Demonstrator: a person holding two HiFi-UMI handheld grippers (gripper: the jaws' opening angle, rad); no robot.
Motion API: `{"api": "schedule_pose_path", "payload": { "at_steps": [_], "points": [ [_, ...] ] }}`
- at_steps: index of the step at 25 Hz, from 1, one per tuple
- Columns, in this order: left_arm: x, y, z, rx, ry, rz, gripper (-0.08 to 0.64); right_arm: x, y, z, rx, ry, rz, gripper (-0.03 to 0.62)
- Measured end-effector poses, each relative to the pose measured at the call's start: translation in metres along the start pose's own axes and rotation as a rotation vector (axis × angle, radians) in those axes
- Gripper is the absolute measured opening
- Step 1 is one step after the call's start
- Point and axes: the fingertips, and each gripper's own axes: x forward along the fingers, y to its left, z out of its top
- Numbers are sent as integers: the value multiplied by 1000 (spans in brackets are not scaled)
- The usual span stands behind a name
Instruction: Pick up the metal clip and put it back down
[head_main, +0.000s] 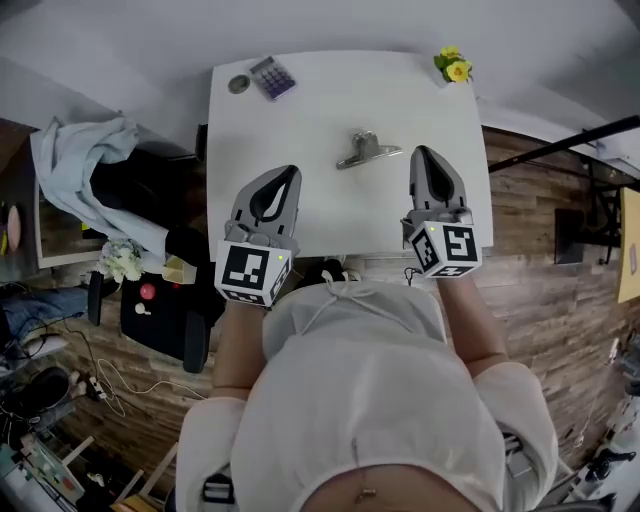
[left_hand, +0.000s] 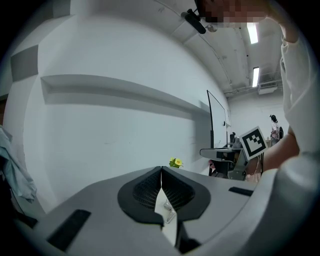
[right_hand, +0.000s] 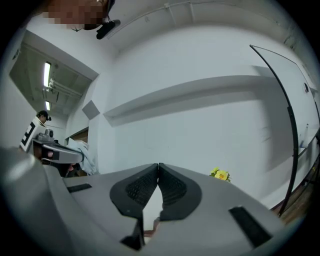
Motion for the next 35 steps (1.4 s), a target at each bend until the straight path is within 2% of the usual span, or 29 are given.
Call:
{"api": "schedule_pose_path", "payload": {
  "at_steps": [3, 12, 15, 24, 35],
  "points": [
    [-6, -1, 11, 11, -18, 13, 20, -10, -3, 14, 5, -24, -6, 8],
    [-14, -1, 23, 35, -41, 38, 20, -29, 5, 26, -112, -51, 36, 6],
    [-16, 2, 24, 34, -41, 45, 20, -29, 7, 29, -136, -40, 27, 5],
    [-17, 10, 29, 41, -48, 69, 20, -26, 13, 25, -126, -20, 70, 3],
    [-10, 12, 31, 53, -38, 77, 20, -16, 19, 20, -173, 4, 111, 3]
  ]
}}
